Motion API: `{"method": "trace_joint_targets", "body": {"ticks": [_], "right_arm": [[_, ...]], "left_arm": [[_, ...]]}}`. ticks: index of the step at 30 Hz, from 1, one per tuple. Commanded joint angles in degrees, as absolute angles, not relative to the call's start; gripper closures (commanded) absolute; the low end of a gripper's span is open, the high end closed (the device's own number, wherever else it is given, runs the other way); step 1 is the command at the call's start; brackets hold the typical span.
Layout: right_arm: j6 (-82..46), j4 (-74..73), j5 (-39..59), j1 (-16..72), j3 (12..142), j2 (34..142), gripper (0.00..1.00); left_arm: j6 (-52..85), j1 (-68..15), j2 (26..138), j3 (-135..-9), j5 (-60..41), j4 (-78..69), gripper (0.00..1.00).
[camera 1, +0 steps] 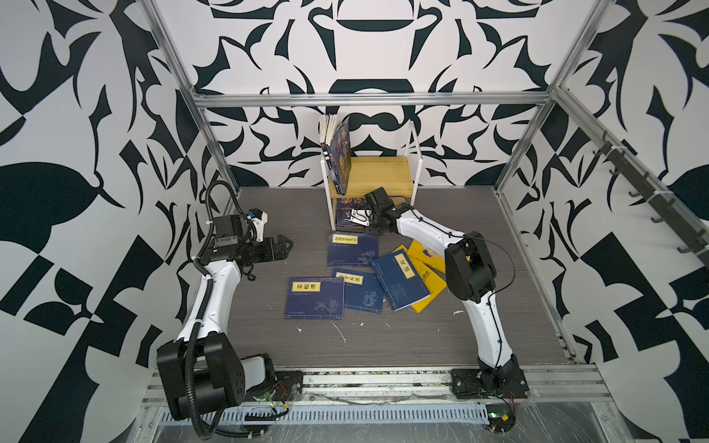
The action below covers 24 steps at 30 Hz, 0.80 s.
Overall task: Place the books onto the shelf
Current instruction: 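Open the right gripper and withdraw it from the shelf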
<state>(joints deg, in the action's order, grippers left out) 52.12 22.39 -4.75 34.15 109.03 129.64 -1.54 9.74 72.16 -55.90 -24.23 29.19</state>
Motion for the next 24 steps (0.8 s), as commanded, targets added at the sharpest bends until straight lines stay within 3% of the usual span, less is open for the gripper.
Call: {"method": "trace_joint_targets", "body": {"ticks": [1, 24], "right_arm": [[50.8, 20.7, -5.1, 34.8, 111.9, 130.4, 0.7], [47.8, 19.3, -5.0, 36.1, 115.3, 133.9, 0.77]], "left_arm": [[-1.6, 9.6, 71.3, -56.8, -24.9, 30.8, 0.0], [-2.0, 9.6, 70.8, -56.4, -24.8, 30.8, 0.0]]}}
